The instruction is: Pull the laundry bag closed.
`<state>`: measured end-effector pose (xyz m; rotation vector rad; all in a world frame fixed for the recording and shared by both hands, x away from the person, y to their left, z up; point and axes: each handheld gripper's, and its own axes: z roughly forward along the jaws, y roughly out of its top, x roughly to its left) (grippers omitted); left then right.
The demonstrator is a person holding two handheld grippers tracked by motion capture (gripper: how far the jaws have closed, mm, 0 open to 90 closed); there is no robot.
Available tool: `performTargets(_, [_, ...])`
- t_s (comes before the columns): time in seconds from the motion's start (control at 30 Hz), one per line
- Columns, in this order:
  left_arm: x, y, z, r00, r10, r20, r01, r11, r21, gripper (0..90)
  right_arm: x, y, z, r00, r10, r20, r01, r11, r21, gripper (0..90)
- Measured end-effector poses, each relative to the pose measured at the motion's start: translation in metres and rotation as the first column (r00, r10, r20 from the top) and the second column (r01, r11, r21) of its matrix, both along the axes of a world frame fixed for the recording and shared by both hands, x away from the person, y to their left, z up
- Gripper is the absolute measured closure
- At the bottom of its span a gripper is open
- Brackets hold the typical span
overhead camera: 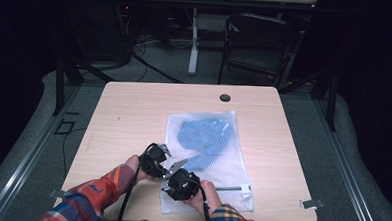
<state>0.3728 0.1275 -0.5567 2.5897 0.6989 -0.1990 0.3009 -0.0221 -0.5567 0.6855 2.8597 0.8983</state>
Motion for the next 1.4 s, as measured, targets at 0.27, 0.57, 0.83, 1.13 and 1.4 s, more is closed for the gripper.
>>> performTargets(0.27, [-0.001,0.005,0.002,1.0000,0.006,0.000,-0.006,1.0000,-0.008,87.9,0.001,0.000,-0.003,0.9997,0.005,0.025,-0.006,0.9993,0.038,80.2])
performTargets(0.57, [-0.002,0.008,-0.002,0.9997,0.026,-0.001,-0.026,0.9992,-0.031,89.4,0.000,0.005,-0.009,0.9995,0.021,0.025,-0.021,0.9994,0.028,79.6])
performTargets(0.83, [-0.005,0.010,-0.002,0.9995,0.026,0.016,-0.026,0.9989,-0.038,89.3,0.000,0.002,-0.012,0.9991,0.029,0.032,-0.030,0.9983,0.050,79.6])
performTargets(1.13, [-0.005,0.010,-0.003,0.9994,0.030,0.017,-0.029,0.9985,-0.046,89.4,0.000,0.002,-0.012,0.9998,0.013,0.018,-0.014,0.9981,0.060,77.6])
performTargets(1.4, [-0.006,0.020,0.008,0.9997,0.026,-0.001,-0.026,0.9969,-0.074,88.8,0.005,-0.002,-0.016,0.9990,-0.014,-0.043,0.018,0.9935,0.113,80.7])
